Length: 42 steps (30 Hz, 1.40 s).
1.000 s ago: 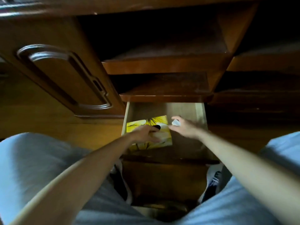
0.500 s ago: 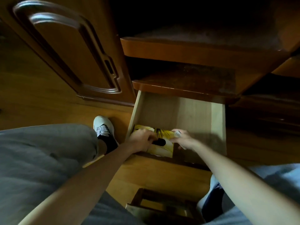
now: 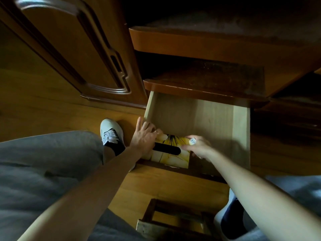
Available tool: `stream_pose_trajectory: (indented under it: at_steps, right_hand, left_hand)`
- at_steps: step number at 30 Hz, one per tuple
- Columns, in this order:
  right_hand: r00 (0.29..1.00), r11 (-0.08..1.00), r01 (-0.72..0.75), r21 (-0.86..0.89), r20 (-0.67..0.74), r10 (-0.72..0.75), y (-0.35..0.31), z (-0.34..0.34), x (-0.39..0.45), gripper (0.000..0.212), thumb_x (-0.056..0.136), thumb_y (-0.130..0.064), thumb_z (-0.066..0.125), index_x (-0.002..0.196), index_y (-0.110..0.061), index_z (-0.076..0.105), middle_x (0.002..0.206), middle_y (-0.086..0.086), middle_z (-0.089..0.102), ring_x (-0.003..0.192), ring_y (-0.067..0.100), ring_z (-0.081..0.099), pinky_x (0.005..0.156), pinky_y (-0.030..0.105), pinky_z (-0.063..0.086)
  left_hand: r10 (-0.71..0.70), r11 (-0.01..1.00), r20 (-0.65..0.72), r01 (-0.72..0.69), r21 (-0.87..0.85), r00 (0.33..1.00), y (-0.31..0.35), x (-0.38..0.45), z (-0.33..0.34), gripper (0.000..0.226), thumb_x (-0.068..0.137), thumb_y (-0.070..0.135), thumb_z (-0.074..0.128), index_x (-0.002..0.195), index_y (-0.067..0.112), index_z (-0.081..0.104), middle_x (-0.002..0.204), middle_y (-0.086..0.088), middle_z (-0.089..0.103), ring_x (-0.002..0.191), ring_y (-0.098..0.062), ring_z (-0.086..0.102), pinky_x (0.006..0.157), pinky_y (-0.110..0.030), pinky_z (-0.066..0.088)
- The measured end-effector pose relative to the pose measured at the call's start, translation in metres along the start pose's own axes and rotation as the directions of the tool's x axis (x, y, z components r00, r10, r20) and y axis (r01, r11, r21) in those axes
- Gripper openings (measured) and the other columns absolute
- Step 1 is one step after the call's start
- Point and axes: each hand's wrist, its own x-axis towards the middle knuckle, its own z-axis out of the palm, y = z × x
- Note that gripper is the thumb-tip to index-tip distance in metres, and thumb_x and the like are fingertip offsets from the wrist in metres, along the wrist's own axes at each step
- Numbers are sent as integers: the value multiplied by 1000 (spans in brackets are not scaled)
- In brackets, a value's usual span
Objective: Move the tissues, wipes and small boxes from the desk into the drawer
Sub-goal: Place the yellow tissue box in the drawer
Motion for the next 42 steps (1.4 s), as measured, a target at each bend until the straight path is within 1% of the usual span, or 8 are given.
stream_pose_trajectory:
  at_steps: [5, 9, 12, 15, 24, 29, 35, 42]
  right_hand:
    - [1000, 999, -4, 45, -27, 5, -17, -10, 14, 72, 93, -47, 69, 150, -17, 36, 143, 10, 47, 112, 21, 52, 91, 34, 45]
    - [992, 999, 13, 35, -129, -9, -48, -14, 22, 64, 94, -51, 54, 147, -24, 30, 130, 5, 46, 107, 25, 54, 83, 35, 50]
    - [997, 995, 71, 68, -14, -70, -72, -5, 35, 70, 95, -23, 59, 155, -23, 22, 144, 8, 43, 109, 23, 53, 66, 14, 50]
    - [991, 991, 122, -63, 67, -117, -87, 11, 51, 69, 97, -9, 60, 158, -18, 29, 159, 10, 39, 137, 28, 45, 102, 26, 39]
    - [984, 974, 49, -220, -158, -85, -100, 43, 78, 70, 95, -52, 55, 157, -30, 30, 153, 3, 50, 135, 31, 52, 107, 46, 44]
    - [997, 967, 76, -244, 33, -70, -114, 56, 91, 68, 92, -54, 62, 151, -26, 43, 148, 3, 53, 133, 30, 52, 109, 45, 44]
    - [988, 959, -10, -282, -150, -34, -109, 67, 101, 46, 95, -14, 66, 138, -10, 50, 140, 15, 58, 129, 34, 55, 102, 42, 48]
    - [997, 979, 81, -185, 14, -80, -99, 42, 90, 38, 95, -31, 65, 130, -16, 67, 128, 10, 68, 113, 27, 64, 97, 37, 53]
  left_hand:
    - [-293, 897, -112, 233, -375, 949, -10, -8, 19, 124, 62, 45, 83, 158, 39, 5, 167, -13, 0, 152, -38, 9, 113, -69, 14]
    - [-424, 534, 200, 423, -732, 883, -18, -8, 29, 111, 59, 53, 88, 140, 36, 14, 126, 0, 56, 111, -31, 62, 78, -41, 56]
    - [-413, 560, 197, 418, -715, 889, -19, -6, 32, 86, 61, 56, 86, 111, 31, 21, 94, 9, 52, 87, -22, 62, 59, -31, 42]
    - [-430, 561, 192, 427, -709, 882, -18, -7, 33, 89, 60, 59, 84, 115, 31, 21, 96, 11, 49, 81, -17, 52, 63, -30, 39]
    - [-437, 579, 172, 423, -697, 883, -18, -8, 33, 88, 60, 61, 83, 120, 31, 26, 98, 11, 51, 89, -23, 65, 61, -32, 41]
    - [-444, 579, 169, 426, -696, 880, -17, -8, 30, 88, 61, 60, 83, 121, 33, 25, 105, 8, 57, 93, -24, 66, 61, -31, 40]
    - [-449, 576, 174, 432, -693, 877, -15, -9, 29, 89, 62, 60, 83, 123, 32, 25, 111, 5, 59, 94, -26, 65, 62, -31, 41]
    - [-436, 576, 200, 443, -687, 877, -15, -7, 29, 88, 63, 58, 84, 122, 26, 27, 118, 1, 60, 94, -28, 65, 60, -34, 45]
